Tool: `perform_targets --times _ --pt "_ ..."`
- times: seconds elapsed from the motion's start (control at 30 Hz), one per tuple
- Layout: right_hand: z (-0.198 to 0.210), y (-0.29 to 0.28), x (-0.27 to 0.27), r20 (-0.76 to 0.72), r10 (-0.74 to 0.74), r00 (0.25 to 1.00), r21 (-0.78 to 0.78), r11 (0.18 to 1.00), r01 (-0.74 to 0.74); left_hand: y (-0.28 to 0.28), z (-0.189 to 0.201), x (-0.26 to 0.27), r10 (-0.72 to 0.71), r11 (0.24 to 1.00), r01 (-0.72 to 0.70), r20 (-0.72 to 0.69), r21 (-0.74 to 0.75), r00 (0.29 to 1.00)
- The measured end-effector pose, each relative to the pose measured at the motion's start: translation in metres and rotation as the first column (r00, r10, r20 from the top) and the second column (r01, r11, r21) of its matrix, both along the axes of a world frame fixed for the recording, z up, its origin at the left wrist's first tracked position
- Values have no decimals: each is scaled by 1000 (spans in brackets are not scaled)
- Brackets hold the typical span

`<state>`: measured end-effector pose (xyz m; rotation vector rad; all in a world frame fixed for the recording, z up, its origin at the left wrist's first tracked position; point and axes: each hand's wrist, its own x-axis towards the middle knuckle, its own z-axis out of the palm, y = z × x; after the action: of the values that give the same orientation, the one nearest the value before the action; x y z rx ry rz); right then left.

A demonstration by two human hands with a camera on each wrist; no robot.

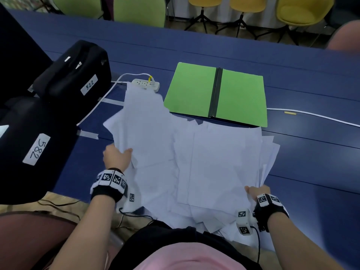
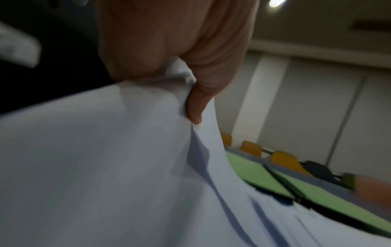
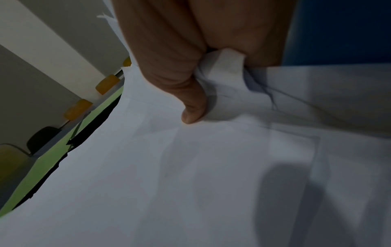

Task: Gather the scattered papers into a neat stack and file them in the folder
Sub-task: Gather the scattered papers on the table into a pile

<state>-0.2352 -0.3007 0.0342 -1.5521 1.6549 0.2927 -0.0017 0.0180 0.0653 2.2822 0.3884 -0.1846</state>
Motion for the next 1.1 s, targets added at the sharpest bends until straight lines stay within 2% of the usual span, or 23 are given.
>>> perform_targets --times 0.1,0.2,0.27,0.33,0.43,0.5,0.6,0.7,0.77,0.83,0.9,1.0,1.1 --pt "-1 -1 0 0 -3 1000 3 1000 3 -5 46 4 -52 998 62 260 -28 964" --pt "-1 0 0 -1 -4 1000 -1 1000 4 -17 86 6 31 961 81 393 -264 919" --pt "-2 0 0 -7 0 1000 -3 1000 0 -23 97 11 128 890 61 377 -451 917" --pt "-3 -1 0 -3 -7 1000 -3 1000 7 -30 93 15 163 831 43 316 -554 935" --pt "-6 -2 0 -2 -20 1000 -5 1000 20 -48 71 10 88 795 53 200 -605 976" --pt "-7 -3 -1 16 -35 999 5 999 35 -62 47 1 2 793 75 126 -604 992" --pt "-10 -6 -2 37 -46 998 16 999 46 -76 -9 -18 -82 844 23 -87 -536 993" --pt "-14 -9 -6 90 -59 994 62 997 54 -79 -68 -34 -170 934 55 -304 -353 937" --pt "-17 -12 -8 131 -85 988 80 994 75 -80 -92 -38 -206 950 91 -381 -299 901" --pt "-18 -15 -10 173 -131 976 104 988 114 -82 -97 -41 -203 944 86 -356 -319 912" --pt "-18 -17 -10 188 -141 972 128 985 118 -82 -95 -36 -142 943 58 -237 -328 961" --pt "-21 -20 -11 169 -133 977 137 984 111 -81 -98 -25 -98 970 73 -100 -230 990" --pt "-27 -22 -10 147 -117 982 132 986 98 -94 -96 -29 -254 964 234 -168 -130 953"
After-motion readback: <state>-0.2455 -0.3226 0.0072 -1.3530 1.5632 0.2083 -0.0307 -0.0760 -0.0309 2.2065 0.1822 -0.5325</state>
